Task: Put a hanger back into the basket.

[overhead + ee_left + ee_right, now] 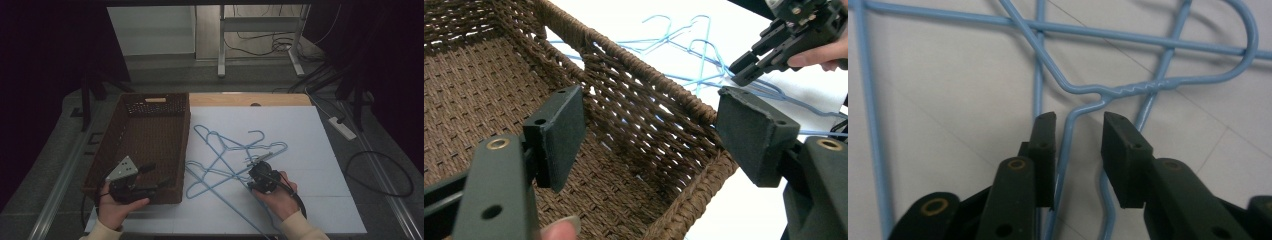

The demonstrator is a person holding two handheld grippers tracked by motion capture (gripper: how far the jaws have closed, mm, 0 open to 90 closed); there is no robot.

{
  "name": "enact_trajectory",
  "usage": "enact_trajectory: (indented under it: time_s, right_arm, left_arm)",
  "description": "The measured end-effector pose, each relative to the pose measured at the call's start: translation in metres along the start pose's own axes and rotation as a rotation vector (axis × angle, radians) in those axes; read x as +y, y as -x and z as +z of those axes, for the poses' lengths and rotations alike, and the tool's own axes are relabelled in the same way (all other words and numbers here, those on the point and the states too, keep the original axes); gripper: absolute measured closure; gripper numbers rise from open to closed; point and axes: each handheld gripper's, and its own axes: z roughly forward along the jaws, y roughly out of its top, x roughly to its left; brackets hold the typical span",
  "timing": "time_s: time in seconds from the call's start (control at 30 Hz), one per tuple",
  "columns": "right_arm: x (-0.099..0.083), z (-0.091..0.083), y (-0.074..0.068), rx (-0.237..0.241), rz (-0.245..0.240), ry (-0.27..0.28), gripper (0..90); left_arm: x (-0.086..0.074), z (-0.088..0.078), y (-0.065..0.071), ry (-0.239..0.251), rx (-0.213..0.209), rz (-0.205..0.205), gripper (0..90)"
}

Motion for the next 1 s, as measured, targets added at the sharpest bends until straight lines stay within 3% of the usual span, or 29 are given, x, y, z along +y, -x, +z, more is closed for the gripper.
enact_trajectory:
  time_s: [0.13,0.17,0.47,0.63,0.8,1.0]
  right_arm:
    - [0.001,0.003,0.000,0.010,0.036,-0.017,77.0]
    - [0.002,0.003,-0.001,0.015,0.053,-0.014,83.8]
    - [-0.003,-0.005,0.004,-0.004,0.064,0.049,87.0]
    - [-0.011,-0.020,0.016,0.049,0.031,0.130,87.2]
    - [-0.021,-0.033,0.037,0.129,0.040,0.196,87.4]
    - [-0.029,-0.045,0.051,0.200,0.019,0.263,87.5]
  left_arm:
    - [0.000,0.000,0.000,0.000,-0.001,0.002,28.2]
    - [0.000,0.000,0.000,0.000,-0.001,0.002,28.2]
    - [0.000,0.000,0.000,0.002,-0.002,0.003,28.2]
    - [0.001,-0.001,0.000,0.003,-0.001,0.006,28.2]
    - [0.001,-0.001,0.001,0.004,0.000,0.008,28.2]
    - [0.002,-0.002,0.001,0.009,0.003,0.010,28.3]
